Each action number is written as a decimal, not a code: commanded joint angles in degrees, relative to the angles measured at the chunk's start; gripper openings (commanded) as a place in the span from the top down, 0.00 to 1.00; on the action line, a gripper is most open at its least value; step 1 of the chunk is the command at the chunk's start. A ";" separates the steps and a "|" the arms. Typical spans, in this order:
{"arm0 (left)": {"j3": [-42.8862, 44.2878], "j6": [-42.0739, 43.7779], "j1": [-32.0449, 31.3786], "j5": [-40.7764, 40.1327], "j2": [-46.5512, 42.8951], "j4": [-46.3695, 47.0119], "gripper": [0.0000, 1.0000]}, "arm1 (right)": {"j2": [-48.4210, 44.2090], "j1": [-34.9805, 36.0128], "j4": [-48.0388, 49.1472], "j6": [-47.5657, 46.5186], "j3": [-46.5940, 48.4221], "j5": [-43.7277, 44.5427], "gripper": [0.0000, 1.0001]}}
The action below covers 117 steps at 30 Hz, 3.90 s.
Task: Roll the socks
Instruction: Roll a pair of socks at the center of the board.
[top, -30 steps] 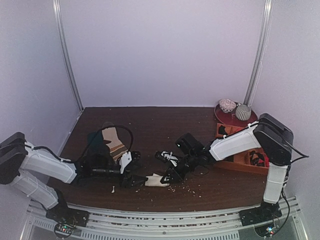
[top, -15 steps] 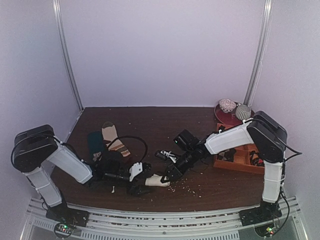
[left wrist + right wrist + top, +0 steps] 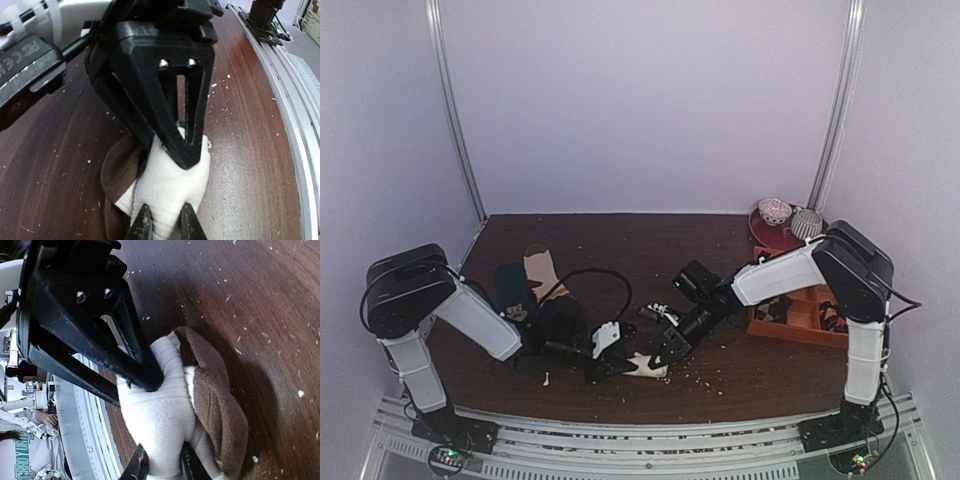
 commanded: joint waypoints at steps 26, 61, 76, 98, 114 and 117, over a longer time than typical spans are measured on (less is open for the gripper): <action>8.77 -15.38 3.15 5.11 9.10 -32.59 0.98 | -23.74 18.14 25.15 -30.43 -23.77 46.96 0.47; 8.26 -12.60 3.28 7.39 9.32 -31.35 0.98 | -27.24 17.49 26.99 -31.52 -26.67 54.50 0.38; 7.46 -12.13 3.28 7.47 9.29 -30.90 0.99 | -14.79 14.02 23.18 -35.23 -19.13 48.74 0.37; 11.79 -2.11 3.29 -1.83 -3.74 -26.72 0.45 | -9.81 10.98 11.74 -11.33 -19.09 35.09 0.73; 3.62 6.27 3.11 7.81 0.29 -1.88 0.28 | -4.74 8.61 7.69 -4.84 -17.38 29.72 0.73; 5.21 6.61 3.11 8.22 1.57 -1.90 0.28 | -4.52 8.50 7.44 -4.71 -17.21 29.42 0.74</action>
